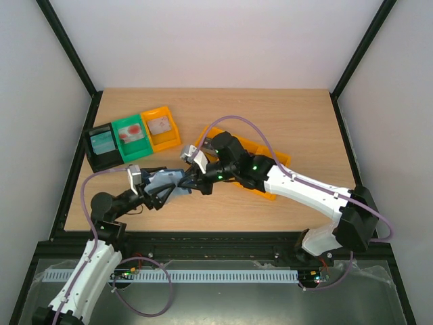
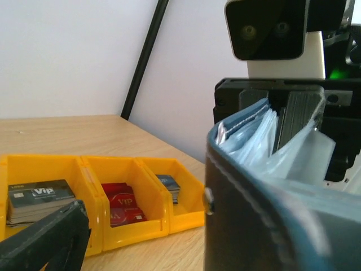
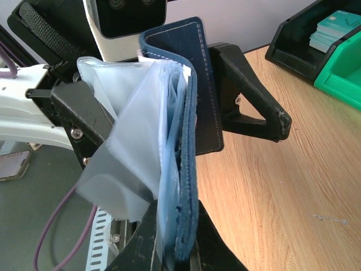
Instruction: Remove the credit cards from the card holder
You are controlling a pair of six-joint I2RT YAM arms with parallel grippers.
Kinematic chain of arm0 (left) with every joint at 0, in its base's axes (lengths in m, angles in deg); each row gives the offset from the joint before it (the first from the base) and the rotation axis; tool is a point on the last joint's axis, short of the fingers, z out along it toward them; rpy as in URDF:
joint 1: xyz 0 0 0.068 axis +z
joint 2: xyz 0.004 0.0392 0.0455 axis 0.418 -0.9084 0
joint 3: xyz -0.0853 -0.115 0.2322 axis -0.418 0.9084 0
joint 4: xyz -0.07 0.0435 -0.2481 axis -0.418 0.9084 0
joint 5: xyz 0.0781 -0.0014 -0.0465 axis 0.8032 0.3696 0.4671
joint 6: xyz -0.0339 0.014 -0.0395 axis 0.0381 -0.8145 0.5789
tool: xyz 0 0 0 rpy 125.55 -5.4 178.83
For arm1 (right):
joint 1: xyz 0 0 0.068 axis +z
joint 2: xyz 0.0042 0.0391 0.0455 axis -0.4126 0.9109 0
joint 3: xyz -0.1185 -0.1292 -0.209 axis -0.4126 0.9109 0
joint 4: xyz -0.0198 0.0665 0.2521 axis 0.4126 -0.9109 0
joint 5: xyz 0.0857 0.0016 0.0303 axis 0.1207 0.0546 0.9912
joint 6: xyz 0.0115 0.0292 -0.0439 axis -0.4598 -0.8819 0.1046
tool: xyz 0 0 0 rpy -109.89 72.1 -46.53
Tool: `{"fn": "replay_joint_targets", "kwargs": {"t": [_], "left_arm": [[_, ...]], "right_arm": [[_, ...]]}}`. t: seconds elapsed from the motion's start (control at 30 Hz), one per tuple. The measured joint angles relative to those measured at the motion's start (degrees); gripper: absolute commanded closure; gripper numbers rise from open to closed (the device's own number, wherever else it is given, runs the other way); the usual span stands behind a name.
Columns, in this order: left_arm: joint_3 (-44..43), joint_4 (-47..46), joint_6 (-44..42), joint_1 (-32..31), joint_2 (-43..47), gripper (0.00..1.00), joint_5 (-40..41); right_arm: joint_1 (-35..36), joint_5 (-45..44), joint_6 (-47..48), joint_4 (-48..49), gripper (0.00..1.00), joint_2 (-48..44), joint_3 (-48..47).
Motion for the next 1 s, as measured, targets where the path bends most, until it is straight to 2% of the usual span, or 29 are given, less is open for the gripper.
{"fn": "replay_joint_targets", "kwargs": {"t": [0.13,0.23,0.37,0.4,0.47,0.53,0.7,0.8,1.0], "left_arm": [[-1.01,1.6,-1.36,0.04,-0.02,0.73,-0.48],[-2.43,2.1,-2.12,-0.04,0.26,0.96,-3.48],[-3.91,1.81,-2.78,0.04,0.81,0.98,-6.19],[-4.33,1.55,-2.71,0.04,0.83,0.98,-6.99],[-4.76,0.9,-2.54,0.04,0.83,0.98,-8.68],[-4.76,1.4,-2.54,0.76,0.68,0.98,-8.94],[-4.72,2.8,-2.36,1.81,0.13,0.98,-9.53],[-4.66,3.04,-2.01,2.03,-0.33,0.98,-9.68],[-4.61,2.97,-1.64,2.03,-0.72,0.98,-10.56]], "right_arm": [[0.02,-0.68,0.52,-0.22,0.98,-0.02,0.0],[-0.09,-1.81,1.99,-0.11,0.98,-0.46,-0.02],[-0.15,-3.34,3.34,-0.83,0.96,-3.28,0.55],[-0.15,-3.39,3.5,-0.9,0.87,-4.0,0.76],[0.0,-3.43,3.89,-1.03,0.76,-5.16,1.25],[-0.24,-3.45,4.04,-2.16,0.7,-6.73,2.03],[-1.29,-3.69,4.55,-3.48,0.66,-10.82,3.19],[-1.33,-3.45,4.17,-3.21,0.54,-11.74,3.19],[-1.33,-2.12,2.23,-0.94,0.52,-9.18,3.21]]}}
